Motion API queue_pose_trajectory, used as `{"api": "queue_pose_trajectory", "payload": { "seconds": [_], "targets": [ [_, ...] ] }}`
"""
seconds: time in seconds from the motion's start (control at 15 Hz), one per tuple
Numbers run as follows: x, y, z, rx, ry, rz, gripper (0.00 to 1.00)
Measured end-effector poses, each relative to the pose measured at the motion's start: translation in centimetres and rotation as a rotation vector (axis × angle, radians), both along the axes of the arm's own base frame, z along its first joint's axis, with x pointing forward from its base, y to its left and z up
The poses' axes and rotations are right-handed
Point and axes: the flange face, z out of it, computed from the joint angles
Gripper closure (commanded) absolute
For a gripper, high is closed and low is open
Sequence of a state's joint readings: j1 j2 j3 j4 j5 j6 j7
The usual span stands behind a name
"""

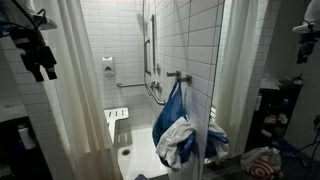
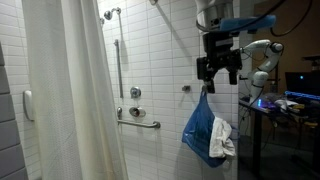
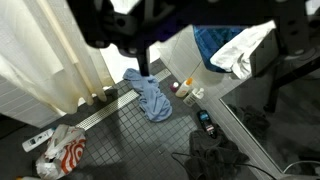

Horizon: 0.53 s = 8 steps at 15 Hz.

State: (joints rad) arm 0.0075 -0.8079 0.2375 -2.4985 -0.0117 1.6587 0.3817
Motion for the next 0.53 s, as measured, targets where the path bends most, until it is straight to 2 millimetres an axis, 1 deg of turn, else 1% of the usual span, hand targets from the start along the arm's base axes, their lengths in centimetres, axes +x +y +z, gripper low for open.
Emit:
{"api": "queue_pose_trajectory", "payload": {
  "seconds": [0.2, 0.53],
  "targets": [
    [1.5, -2.1, -1.1, -0.009, -0.010, -0.049, 0.00],
    [4.3, -5.6, -4.0, -0.027, -0.015, -0.095, 0.00]
  ]
}}
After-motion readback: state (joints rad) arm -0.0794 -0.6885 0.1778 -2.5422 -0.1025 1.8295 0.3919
